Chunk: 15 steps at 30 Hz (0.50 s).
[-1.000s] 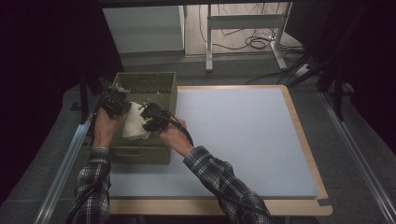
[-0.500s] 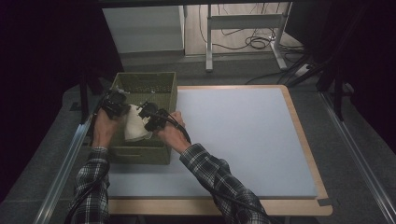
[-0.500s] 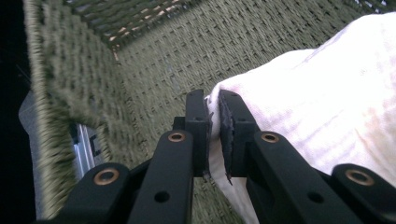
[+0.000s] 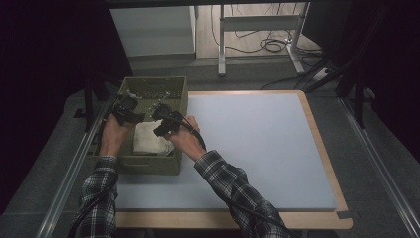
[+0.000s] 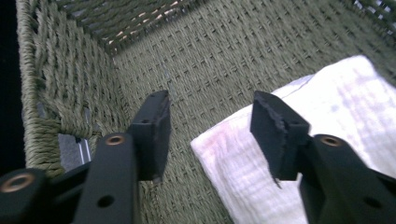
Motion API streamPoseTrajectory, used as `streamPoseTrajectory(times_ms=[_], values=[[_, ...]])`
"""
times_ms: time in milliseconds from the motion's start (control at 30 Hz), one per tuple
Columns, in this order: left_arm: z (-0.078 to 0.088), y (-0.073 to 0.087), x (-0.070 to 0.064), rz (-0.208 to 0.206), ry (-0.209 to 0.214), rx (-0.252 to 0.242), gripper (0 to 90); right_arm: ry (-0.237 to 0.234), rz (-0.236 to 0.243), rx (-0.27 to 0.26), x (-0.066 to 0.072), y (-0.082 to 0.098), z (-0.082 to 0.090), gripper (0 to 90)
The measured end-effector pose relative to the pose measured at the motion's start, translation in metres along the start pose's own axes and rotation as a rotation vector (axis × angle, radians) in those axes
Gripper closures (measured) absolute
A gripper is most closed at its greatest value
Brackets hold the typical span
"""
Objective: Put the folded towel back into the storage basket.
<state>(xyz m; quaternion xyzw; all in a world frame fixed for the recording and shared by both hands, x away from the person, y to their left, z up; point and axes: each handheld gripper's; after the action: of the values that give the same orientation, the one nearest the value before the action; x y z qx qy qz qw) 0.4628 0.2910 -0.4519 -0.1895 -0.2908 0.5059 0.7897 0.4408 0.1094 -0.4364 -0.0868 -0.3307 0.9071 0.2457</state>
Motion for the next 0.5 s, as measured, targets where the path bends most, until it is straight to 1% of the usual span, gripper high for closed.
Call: streamPoseTrajectory(times_ms=[33, 67, 100, 200, 233, 267, 300, 333, 433, 467, 500], values=[[0.002, 0.0, -0.001, 0.016, 0.017, -0.01, 41.0, 0.003, -0.018, -0.021, -0.003, 0.003, 0.005, 47.4], [0.002, 0.0, -0.001, 0.016, 0.017, -0.01, 39.2, 0.003, -0.018, -0.021, -0.003, 0.003, 0.005, 47.4], [0.003, 0.0, -0.003, 0.018, 0.026, -0.02, 37.3, 0.003, -0.024, -0.045, -0.007, 0.006, 0.011, 43.6], [0.004, -0.001, -0.006, 0.011, 0.025, -0.023, 33.9, 0.01, -0.025, -0.071, -0.008, 0.01, 0.018, 39.9], [0.005, -0.001, -0.008, 0.016, 0.035, -0.032, 32.5, -0.001, -0.021, -0.075, -0.009, 0.011, 0.021, 39.4], [0.005, -0.001, -0.008, 0.016, 0.035, -0.032, 31.4, -0.001, -0.021, -0.075, -0.009, 0.011, 0.021, 39.4], [0.006, -0.001, -0.01, 0.03, 0.056, -0.045, 29.9, -0.01, -0.01, -0.081, -0.009, 0.013, 0.026, 35.3], [0.007, -0.001, -0.01, 0.043, 0.073, -0.053, 28.8, -0.009, -0.001, -0.088, -0.009, 0.015, 0.029, 33.2], [0.009, 0.0, -0.012, 0.082, 0.121, -0.077, 24.5, -0.011, 0.006, -0.098, -0.01, 0.02, 0.035, 27.5], [0.01, 0.0, -0.012, 0.095, 0.132, -0.083, 22.8, -0.022, -0.001, -0.107, -0.011, 0.022, 0.037, 26.0], [0.01, 0.0, -0.012, 0.095, 0.132, -0.083, 21.0, -0.022, -0.001, -0.107, -0.011, 0.022, 0.037, 26.0]])
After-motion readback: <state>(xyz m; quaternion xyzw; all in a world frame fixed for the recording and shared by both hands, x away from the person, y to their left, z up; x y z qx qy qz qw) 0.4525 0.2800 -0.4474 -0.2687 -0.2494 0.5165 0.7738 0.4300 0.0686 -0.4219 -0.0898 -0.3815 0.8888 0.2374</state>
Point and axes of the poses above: each handheld gripper's, and its own axes: z roughly backward along the jaws, y roughly out of its underside, x roughly to its left, and after that the axes turned 2 degrees about -y, right-handed
